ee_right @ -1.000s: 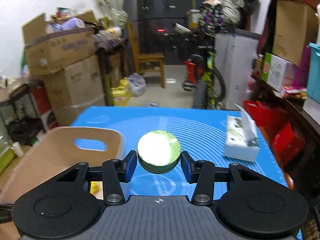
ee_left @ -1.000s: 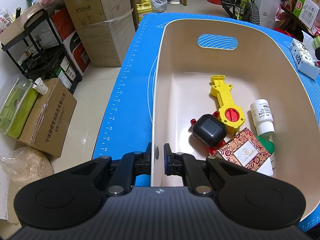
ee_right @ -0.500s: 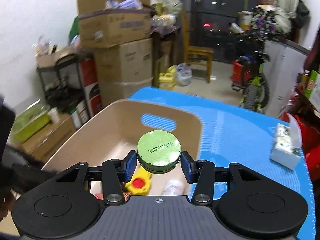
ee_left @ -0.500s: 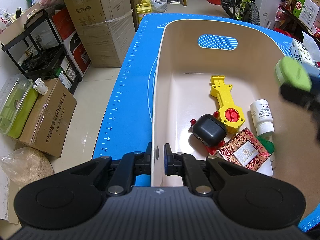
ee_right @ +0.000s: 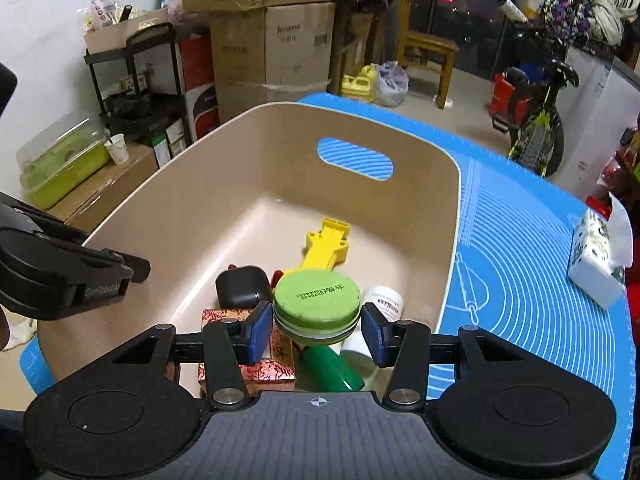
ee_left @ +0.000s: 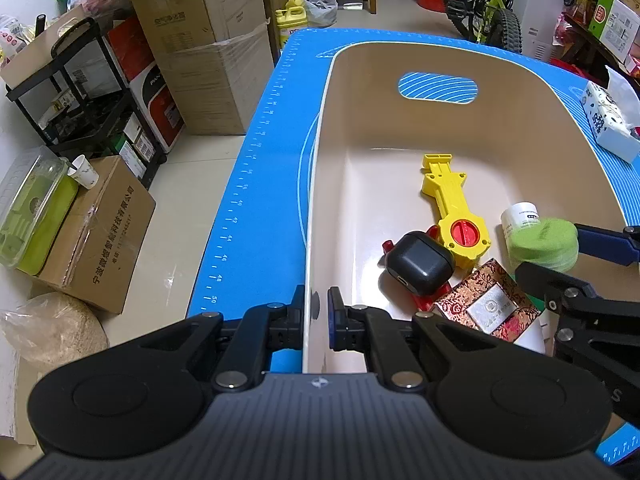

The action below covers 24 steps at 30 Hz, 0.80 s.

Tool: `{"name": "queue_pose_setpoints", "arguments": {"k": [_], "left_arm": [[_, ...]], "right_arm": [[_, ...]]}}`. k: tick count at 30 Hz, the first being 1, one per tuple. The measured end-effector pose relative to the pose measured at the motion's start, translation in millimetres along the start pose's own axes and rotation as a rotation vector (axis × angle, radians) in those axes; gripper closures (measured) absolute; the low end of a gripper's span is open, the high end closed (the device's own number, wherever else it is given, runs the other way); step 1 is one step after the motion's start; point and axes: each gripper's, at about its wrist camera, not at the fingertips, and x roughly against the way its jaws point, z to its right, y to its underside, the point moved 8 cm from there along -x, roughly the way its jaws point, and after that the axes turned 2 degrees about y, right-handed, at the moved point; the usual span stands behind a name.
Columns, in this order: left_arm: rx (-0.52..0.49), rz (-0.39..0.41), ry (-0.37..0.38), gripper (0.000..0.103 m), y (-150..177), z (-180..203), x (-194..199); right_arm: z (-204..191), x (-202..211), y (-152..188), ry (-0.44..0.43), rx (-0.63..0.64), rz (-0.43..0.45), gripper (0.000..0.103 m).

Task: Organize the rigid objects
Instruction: 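Carry the green tin into the bin with the right gripper and release, then set the bin down on the mat with the left gripper and withdraw both tools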

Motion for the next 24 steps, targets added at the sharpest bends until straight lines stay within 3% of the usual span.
{"name": "queue_pose_setpoints", "arguments": {"k": [6, 7, 8, 10, 14, 20, 24], "left_arm": [[0.014, 0.025, -0.005, 0.089, -2.9, -1.6, 6.1], [0.012, 0.029, -0.004, 0.084, -3.3, -0.8, 7.2], [0.01, 0.032, -0.004, 0.069, -3.8, 0.4, 8.7], [0.005, 0.056, -0.019, 0.05, -5.6, 2.7, 14.7], [0.02, 0.131, -0.017, 0.03, -14.3, 10.2, 37.2], [0.022, 0.2, -0.006, 0.02, -15.8, 26.9, 66.9], [0.03, 0.221, -0.003, 0.019, -5.0, 37.9, 85.8]], "right_arm": [[6.1, 6.7, 0.2, -0.003, -0.014, 0.009, 0.038], [7.9, 9.3, -0.6, -0.004, -0.024, 0.013, 0.037], [10.3, 11.4, -3.0, -0.004, -0.035, 0.018, 0.036], [15.5, 17.6, -5.4, -0.004, -0.067, 0.034, 0.034], [28.9, 33.0, -9.7, 0.004, -0.144, 0.074, 0.027], [52.3, 69.2, -7.0, 0.04, -0.229, 0.135, 0.017], [62.9, 95.0, -2.0, 0.067, -0.244, 0.163, 0.014]]}}
